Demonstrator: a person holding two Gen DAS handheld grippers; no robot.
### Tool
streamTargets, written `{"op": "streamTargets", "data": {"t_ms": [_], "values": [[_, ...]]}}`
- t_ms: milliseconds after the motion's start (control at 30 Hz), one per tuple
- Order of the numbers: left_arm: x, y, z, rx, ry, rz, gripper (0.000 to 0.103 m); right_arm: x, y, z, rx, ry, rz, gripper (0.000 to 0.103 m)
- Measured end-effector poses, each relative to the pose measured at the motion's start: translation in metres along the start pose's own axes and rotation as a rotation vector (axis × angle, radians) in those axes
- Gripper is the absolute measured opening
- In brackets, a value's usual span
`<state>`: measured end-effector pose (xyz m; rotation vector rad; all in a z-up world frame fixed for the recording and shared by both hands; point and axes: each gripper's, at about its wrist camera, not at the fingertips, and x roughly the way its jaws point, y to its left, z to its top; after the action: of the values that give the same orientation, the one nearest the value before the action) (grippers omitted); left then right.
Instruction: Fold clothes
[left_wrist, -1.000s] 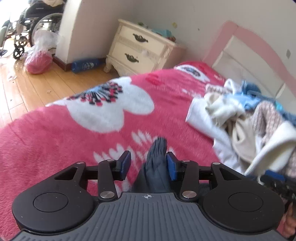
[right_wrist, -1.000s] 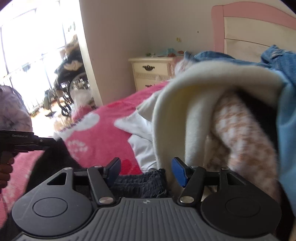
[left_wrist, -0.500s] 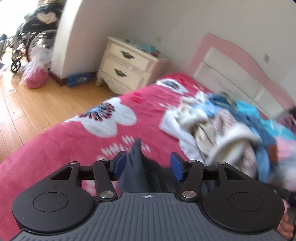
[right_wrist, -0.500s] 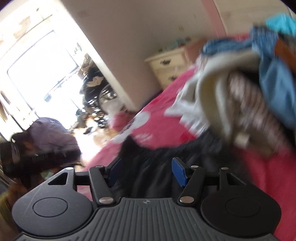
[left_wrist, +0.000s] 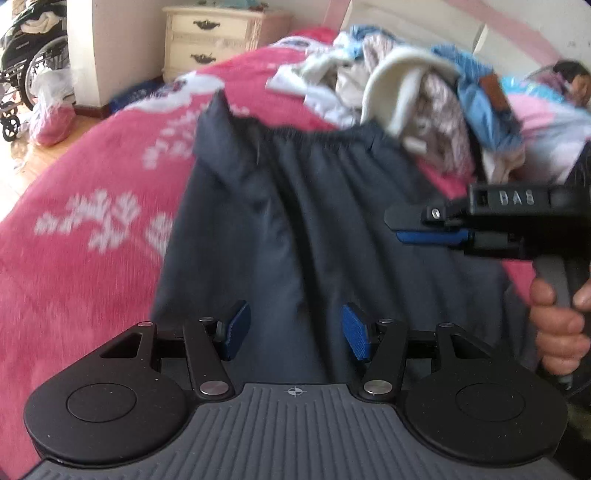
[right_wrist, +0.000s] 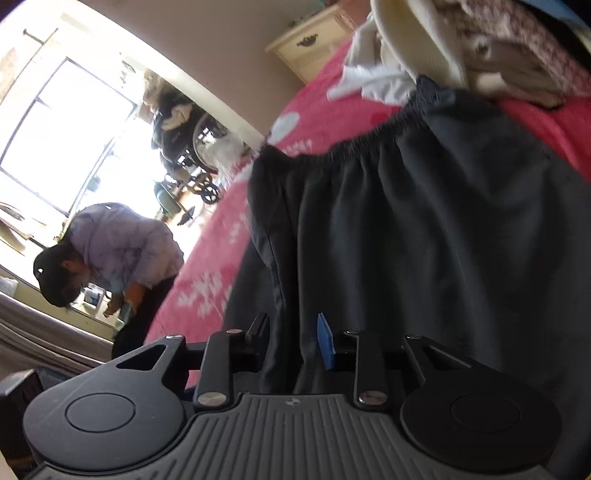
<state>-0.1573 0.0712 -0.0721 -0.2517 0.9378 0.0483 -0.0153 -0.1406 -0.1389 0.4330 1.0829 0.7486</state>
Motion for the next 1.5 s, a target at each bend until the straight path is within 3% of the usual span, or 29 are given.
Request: {"op": "streamTargets", "data": {"t_ms": [133,200,600,1333,1500], "values": [[0.008,0.001,-0.018,-0.008,0.018,0.045,0.052,0.004,0.003,-0.004,-0.008,0.01,-0.008,0.032],[0.01,0.006,-0.023,-0.02,0.019,0.055,0.046,0.005,0.002,-0.007,-0.012,0.005,-0.009,0.032],[0.004,0.015,-0.026,-0.073,-0.027,0.003,0.03,0.01,-0.007,-0.007,0.018,0.003,-0.019,0.032],[-0.007,0.021,-0.024,-0.102,-0.064,0.001,0.028,0.01,-0.012,-0.005,0.038,0.006,-0.019,0.032],[-0.006,0.025,-0.023,-0.119,-0.063,0.008,0.023,0.011,-0.013,-0.005,0.042,0.01,-0.023,0.032]]}}
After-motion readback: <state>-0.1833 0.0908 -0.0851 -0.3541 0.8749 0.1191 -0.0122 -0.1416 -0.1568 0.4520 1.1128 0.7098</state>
